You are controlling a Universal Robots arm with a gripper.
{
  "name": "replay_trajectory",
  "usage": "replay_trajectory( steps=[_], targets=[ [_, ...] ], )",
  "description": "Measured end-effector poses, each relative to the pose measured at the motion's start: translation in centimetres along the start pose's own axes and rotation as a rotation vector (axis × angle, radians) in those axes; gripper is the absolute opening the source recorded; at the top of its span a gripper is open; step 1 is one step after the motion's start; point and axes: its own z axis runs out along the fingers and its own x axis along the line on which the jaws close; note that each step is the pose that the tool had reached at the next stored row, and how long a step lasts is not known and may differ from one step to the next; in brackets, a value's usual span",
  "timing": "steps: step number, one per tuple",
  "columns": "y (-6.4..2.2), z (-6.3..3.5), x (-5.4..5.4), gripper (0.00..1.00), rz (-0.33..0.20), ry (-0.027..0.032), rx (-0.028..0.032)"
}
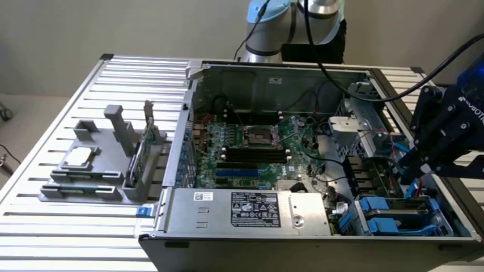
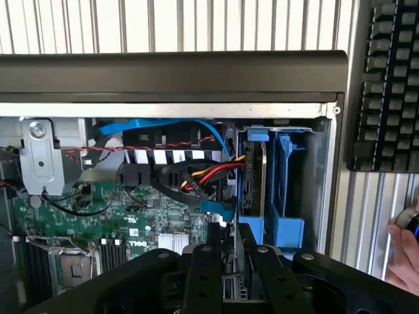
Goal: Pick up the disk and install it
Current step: 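Insert the first disk wire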
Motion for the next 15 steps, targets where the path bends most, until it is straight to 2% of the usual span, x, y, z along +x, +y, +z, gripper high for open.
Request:
replay_trajectory(
  steps=[15],
  targets=[
    [0.11,1.31,-0.1,0.25,0.0,-0.0002,-0.0036]
  ],
)
